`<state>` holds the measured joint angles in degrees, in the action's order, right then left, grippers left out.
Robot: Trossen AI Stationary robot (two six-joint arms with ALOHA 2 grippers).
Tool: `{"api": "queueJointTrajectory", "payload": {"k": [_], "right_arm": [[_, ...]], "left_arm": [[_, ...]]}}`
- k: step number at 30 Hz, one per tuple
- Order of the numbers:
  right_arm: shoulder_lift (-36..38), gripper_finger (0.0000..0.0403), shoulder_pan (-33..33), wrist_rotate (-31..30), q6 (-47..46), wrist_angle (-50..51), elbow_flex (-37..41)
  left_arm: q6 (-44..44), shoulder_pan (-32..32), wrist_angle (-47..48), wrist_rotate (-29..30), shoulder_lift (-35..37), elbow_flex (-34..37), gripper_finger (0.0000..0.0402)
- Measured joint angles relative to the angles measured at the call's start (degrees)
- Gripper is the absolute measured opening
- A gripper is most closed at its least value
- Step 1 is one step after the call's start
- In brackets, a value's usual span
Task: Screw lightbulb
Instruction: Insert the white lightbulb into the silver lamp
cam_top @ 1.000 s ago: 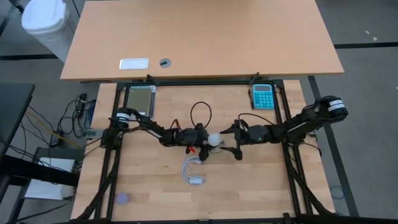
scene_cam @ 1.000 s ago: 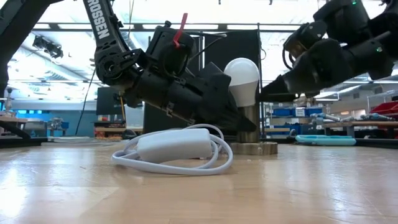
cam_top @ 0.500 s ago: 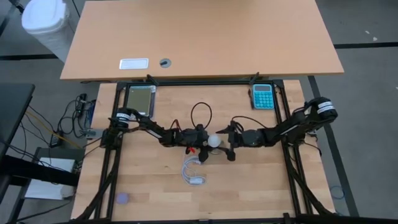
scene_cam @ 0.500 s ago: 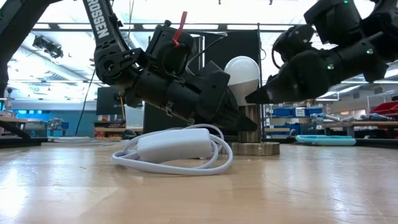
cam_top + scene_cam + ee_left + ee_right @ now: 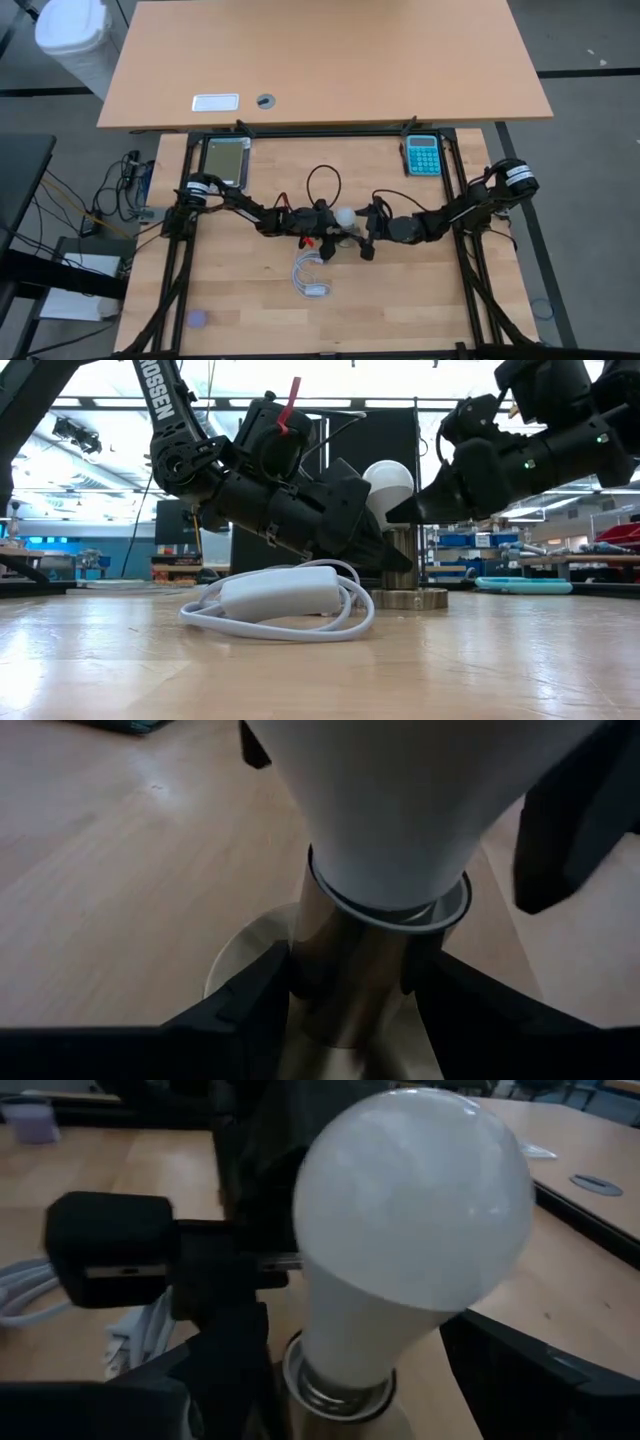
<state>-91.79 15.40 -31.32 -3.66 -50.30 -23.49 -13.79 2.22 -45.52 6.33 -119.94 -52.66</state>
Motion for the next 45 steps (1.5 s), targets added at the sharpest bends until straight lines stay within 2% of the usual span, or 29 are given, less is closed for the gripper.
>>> {"api": "queueJointTrajectory", "payload": {"k": [10, 20, 36, 45], "right_arm": [[0.0, 0.0295, 0.6, -0.2, 0.5, 1.2, 0.0], [0.0, 0.0293, 0.6, -0.1, 0.7, 2.2, 0.0], [0.4, 0.0292, 1.8, -0.1, 0.8, 3.4, 0.0], [0.5, 0.0289, -1.0, 5.9, -1.2, 2.9, 0.6]], "left_arm": [[1.5, 0.0, 0.1, 0.0, 0.0, 0.0, 0.0206], [2.9, 0.0, 1.2, 0.2, -0.2, 0.2, 0.0239], [4.5, 0.0, 1.3, -0.5, 0.6, 0.2, 0.0241], [4.4, 0.0, 3.1, 0.5, 0.8, 0.1, 0.0229]]}}
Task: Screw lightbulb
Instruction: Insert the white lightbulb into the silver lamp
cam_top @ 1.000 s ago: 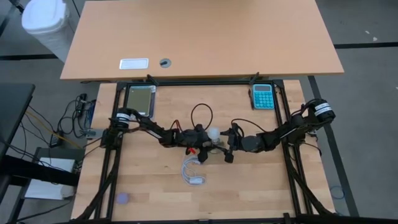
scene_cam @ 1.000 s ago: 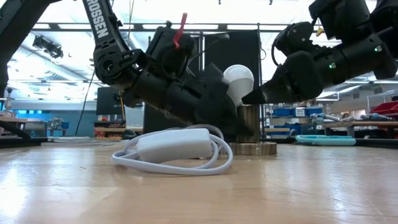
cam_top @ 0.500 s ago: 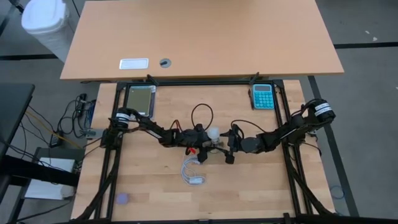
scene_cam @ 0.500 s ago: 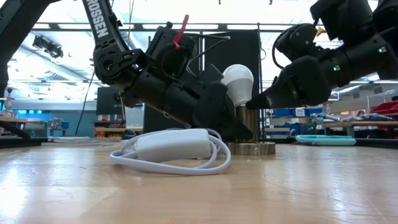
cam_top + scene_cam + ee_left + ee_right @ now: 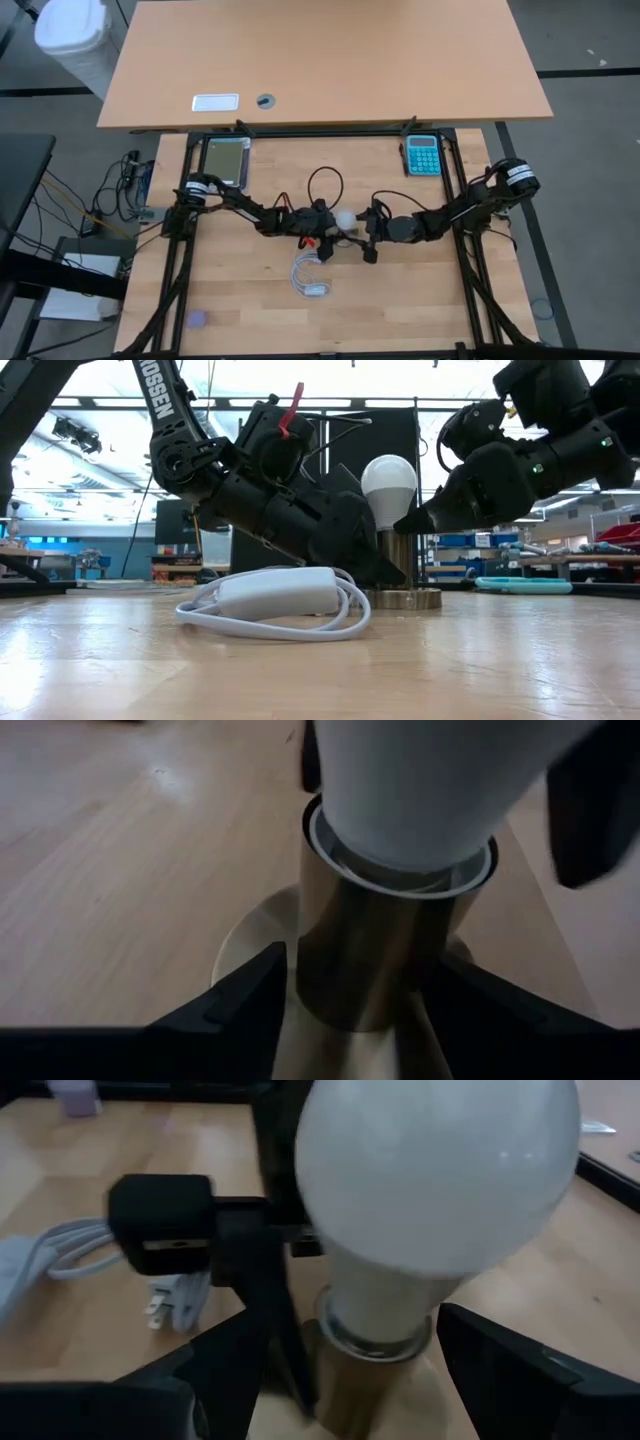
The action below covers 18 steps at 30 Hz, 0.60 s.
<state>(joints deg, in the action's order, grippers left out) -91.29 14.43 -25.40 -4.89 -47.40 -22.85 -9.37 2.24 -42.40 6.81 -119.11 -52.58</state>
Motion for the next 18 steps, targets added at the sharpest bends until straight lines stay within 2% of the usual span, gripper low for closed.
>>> {"api": "queueJointTrajectory", "payload": {"k": [6, 10, 18], "right_arm": [[0.0, 0.0287, -1.6, 0.2, 0.4, -1.7, 0.8], [0.1, 0.0287, -1.8, 2.9, 0.9, -2.4, 0.8], [0.1, 0.0282, -0.6, 2.6, 1.1, -1.9, 0.8]], "left_arm": [[0.0, 0.0, 0.2, 0.0, 0.0, 0.0, 0.022], [-0.3, 0.0, 0.3, 0.0, 0.0, 0.0, 0.0218], [-1.2, 0.0, 0.6, 0.1, 0.0, 0.0, 0.0218]]}}
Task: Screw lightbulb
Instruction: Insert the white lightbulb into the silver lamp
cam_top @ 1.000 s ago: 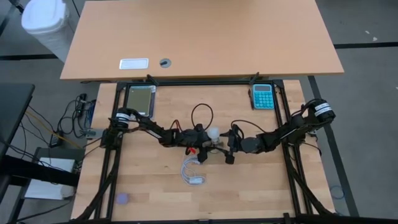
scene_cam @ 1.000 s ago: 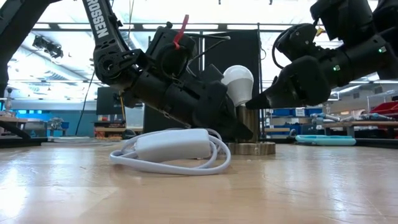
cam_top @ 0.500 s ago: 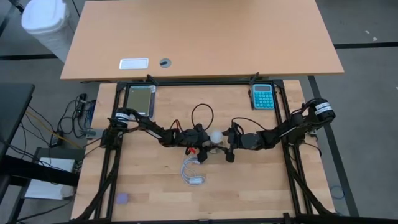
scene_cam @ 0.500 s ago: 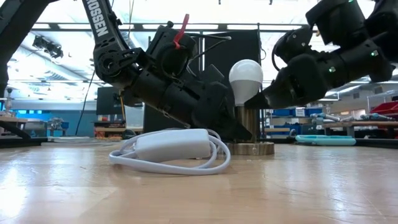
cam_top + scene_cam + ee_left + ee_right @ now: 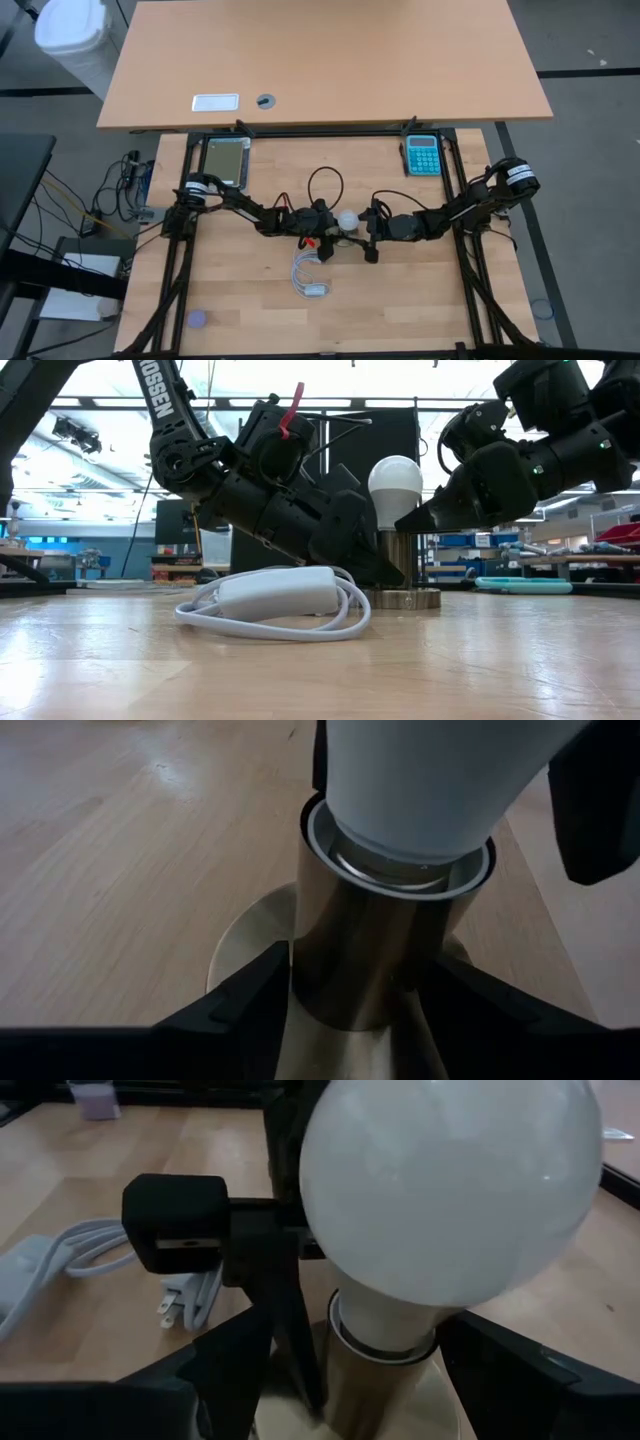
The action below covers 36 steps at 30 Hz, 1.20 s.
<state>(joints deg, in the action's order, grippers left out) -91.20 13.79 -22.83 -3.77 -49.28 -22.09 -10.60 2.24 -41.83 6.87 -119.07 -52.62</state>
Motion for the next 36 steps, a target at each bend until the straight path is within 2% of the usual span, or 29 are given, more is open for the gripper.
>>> {"api": "queueJointTrajectory", "payload": {"k": [12, 26, 31, 36], "right_arm": [[5.0, 0.0278, 2.1, -0.4, -0.1, 6.1, 0.0], [5.3, 0.0274, 5.7, 0.6, -3.8, 6.4, 0.0], [5.3, 0.0274, 5.8, -5.2, -6.1, 10.7, 0.0], [5.3, 0.0272, 3.5, -7.4, -6.9, 11.7, 0.0]], "left_arm": [[-0.1, 0.0, 0.2, 1.2, 0.0, 0.0, 0.0218], [-1.6, 0.0, 0.5, 2.7, 0.0, 0.0, 0.0218], [-1.6, 0.0, 0.6, 2.7, 0.0, 0.0, 0.0218], [-1.6, 0.0, 0.6, 2.5, 0.0, 0.0, 0.0218]]}}
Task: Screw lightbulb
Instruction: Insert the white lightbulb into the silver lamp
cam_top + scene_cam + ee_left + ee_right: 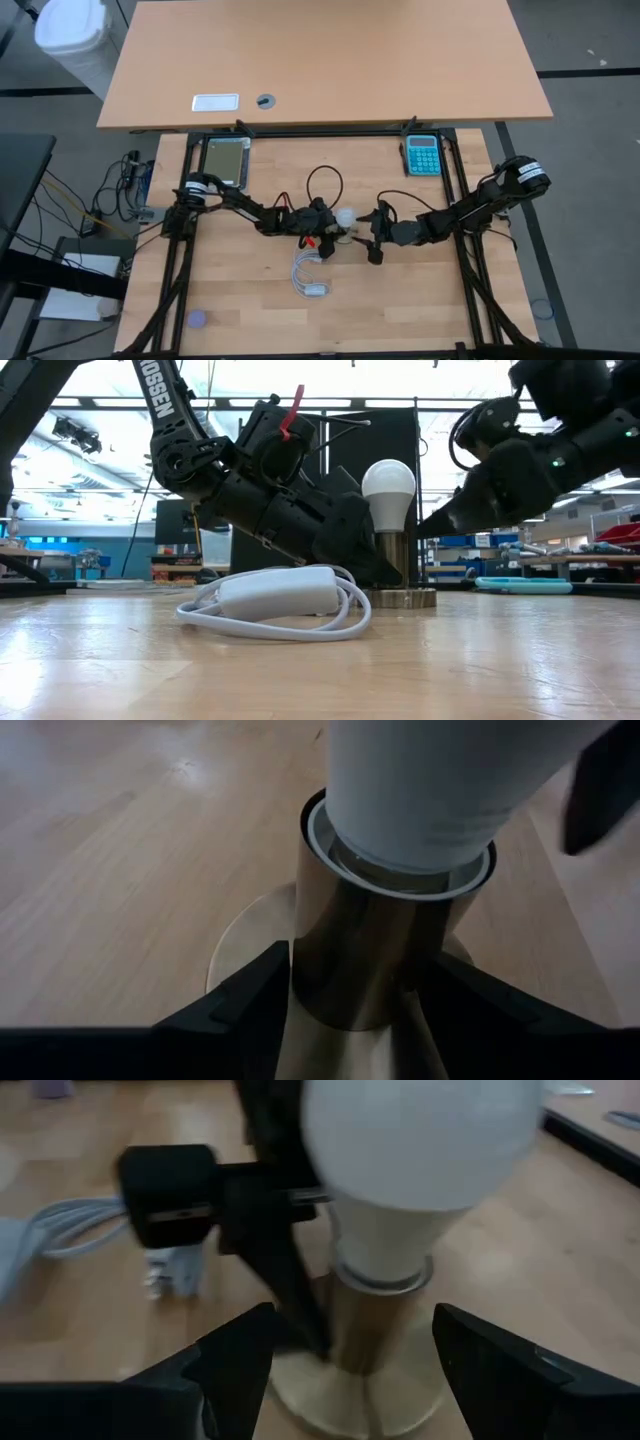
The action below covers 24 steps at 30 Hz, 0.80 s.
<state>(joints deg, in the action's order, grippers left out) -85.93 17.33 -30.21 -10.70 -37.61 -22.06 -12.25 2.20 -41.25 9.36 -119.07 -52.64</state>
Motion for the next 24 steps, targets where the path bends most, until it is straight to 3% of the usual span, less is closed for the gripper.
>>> {"api": "queueJointTrajectory", "payload": {"k": [10, 16, 24], "right_arm": [[0.0, 0.0273, -5.1, 6.2, 2.3, -3.4, 0.0], [0.0, 0.0267, -4.2, 10.1, 1.7, -3.9, 0.0], [0.0, 0.0264, -0.7, 10.9, 0.6, -3.9, 0.0]], "left_arm": [[0.0, 0.0, 0.1, -0.1, 0.0, 0.0, 0.0218], [0.0, 0.0, 0.1, 0.1, 0.0, 0.0, 0.0218], [0.0, -0.2, 0.3, 0.4, 0.0, 0.0, 0.0218]]}}
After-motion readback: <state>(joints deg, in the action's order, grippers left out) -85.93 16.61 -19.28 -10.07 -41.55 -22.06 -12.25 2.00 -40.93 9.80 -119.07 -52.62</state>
